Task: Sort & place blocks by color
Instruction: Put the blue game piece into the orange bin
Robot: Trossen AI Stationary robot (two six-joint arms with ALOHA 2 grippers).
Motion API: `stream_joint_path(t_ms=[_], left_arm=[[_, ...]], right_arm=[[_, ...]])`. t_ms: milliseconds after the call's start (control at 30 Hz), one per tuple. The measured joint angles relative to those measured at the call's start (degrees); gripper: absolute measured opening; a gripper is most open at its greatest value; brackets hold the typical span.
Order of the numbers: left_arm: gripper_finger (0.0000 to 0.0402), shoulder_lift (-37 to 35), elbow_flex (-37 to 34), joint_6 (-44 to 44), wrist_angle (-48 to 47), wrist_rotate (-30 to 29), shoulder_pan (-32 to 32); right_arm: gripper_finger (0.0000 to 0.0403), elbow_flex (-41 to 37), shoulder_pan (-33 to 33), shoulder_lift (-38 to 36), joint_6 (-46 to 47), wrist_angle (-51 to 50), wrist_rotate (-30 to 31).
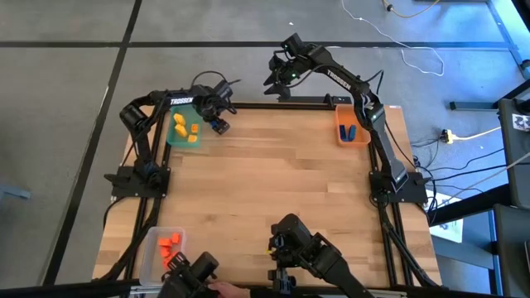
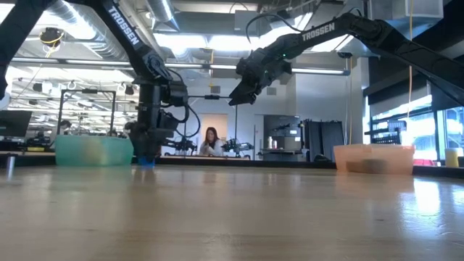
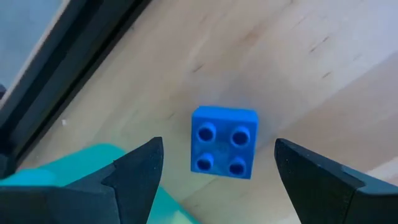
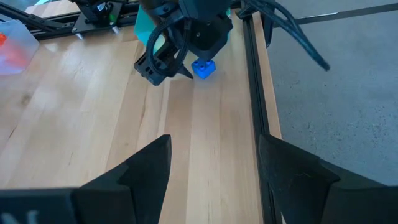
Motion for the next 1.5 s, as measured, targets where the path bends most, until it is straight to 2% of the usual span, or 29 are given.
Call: stream_joint_path(t_ms=[467, 1100, 1333, 1500], left_arm=[[0.0298, 0.0, 0.0, -0.2, -0.5, -1.2, -0.4], [0.0299, 0.0, 1.6, -1.2, -1.3, -1.4, -6.3], [0.0299, 0.9, 1.6, -1.2, -0.9, -5.0, -7.0], [0.0299, 0.9, 1.6, -1.5, -1.0, -5.1, -7.2]], right_arm=[[0.0244, 0.0, 0.0, 0.0, 0.0, 0.0, 0.0], [0.0244, 0.0, 0.0, 0.0, 0.0, 0.0, 0.0], [0.0244, 0.0, 0.0, 0.0, 0.0, 0.0, 0.0], [0.0244, 0.0, 0.0, 0.0, 0.0, 0.0, 0.0]])
